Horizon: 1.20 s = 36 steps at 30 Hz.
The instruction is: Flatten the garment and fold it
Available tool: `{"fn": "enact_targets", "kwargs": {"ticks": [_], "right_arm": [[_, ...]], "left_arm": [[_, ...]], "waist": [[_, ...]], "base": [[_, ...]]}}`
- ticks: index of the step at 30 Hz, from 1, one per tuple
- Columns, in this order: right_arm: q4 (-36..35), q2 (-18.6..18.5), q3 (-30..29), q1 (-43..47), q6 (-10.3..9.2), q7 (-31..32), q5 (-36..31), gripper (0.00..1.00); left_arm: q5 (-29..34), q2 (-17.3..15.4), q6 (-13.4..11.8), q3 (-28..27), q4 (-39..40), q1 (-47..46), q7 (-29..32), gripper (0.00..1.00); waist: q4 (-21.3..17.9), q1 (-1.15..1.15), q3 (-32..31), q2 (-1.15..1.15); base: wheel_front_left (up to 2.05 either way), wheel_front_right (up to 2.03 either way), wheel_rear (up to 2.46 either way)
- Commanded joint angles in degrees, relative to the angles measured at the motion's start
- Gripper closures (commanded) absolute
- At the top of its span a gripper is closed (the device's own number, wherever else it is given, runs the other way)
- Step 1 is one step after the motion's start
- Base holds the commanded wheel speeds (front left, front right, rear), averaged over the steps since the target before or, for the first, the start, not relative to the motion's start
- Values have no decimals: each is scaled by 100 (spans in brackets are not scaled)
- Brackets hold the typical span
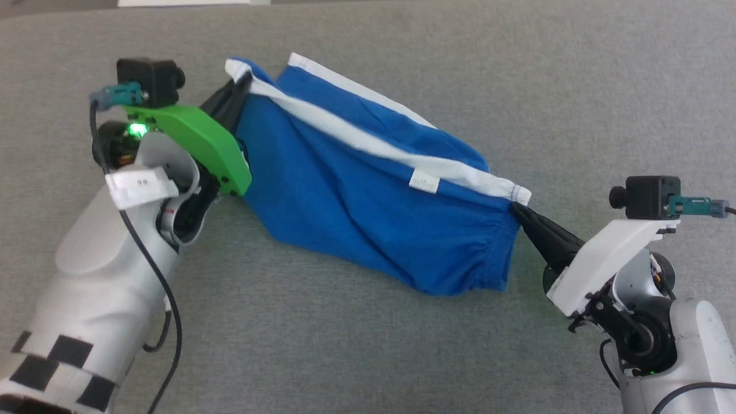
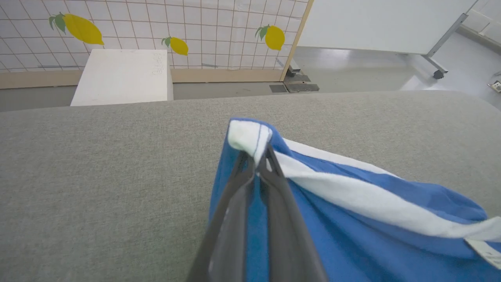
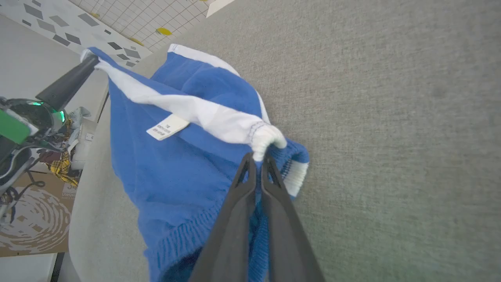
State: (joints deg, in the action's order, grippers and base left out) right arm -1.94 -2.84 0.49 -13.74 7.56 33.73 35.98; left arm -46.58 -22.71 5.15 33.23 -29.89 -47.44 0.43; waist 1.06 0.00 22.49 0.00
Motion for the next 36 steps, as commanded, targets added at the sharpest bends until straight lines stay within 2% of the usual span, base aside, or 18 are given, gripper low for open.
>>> {"fn": "enact_targets", "kwargs": {"ticks": [1, 15, 16, 17, 18, 23, 27, 29, 31, 32, 36], "right_arm": [[36, -4, -1, -90, -8, -46, -41, 100], [54, -4, 436, -38, -8, -67, 72, 100], [36, -4, 485, -34, -8, -100, 107, 81], [28, -4, 522, -27, -8, -119, 124, 51], [16, -4, 579, -16, -8, -125, 134, 0], [-108, -4, 658, 77, -8, -223, 181, 0], [-371, -4, 518, 260, -8, -318, -55, 0], [-555, -4, 346, 406, -8, -322, -446, 0], [-837, -4, 110, 575, -8, -158, -1435, 0], [-1008, -4, -4, 684, -8, -77, -1656, 0], [-1519, -4, -71, 1127, -8, 303, -1954, 0]], "left_arm": [[95, 14, 56, 40, -119, -195, 0, 100], [145, -86, 207, 358, -969, -914, 162, 100], [124, -83, 210, 364, -1032, -923, 164, 100], [100, -77, 212, 366, -1084, -923, 170, 67], [79, -69, 213, 351, -1130, -927, 122, 0], [-28, 2, 222, 312, -1199, -943, -163, 0], [-155, -4, 227, 195, -1123, -938, -543, 0], [-199, -65, 229, 128, -1058, -866, -751, 0], [-252, -162, 229, 35, -933, -712, -1001, 0], [-207, -256, 228, 36, -854, -586, -1115, 0], [-116, -590, 12, -112, -527, 55, -1404, 0]], "waist": [[-255, 0, 282, 0], [-657, 0, 605, 0], [-676, 0, 607, 0], [-688, 0, 602, 0], [-698, 0, 590, 0], [-615, 0, 448, 0], [-449, 0, 183, 0], [-362, 0, 2, 0], [-280, 0, -171, 0], [-240, 0, -274, 0], [-73, 0, -611, 0]], "base": [[0, 0, 0], [0, 0, 0], [0, 0, 0], [0, 0, 0], [0, 0, 0], [0, 0, 0], [0, 0, 0], [0, 0, 0], [0, 0, 0], [0, 0, 0], [0, 0, 0]]}}
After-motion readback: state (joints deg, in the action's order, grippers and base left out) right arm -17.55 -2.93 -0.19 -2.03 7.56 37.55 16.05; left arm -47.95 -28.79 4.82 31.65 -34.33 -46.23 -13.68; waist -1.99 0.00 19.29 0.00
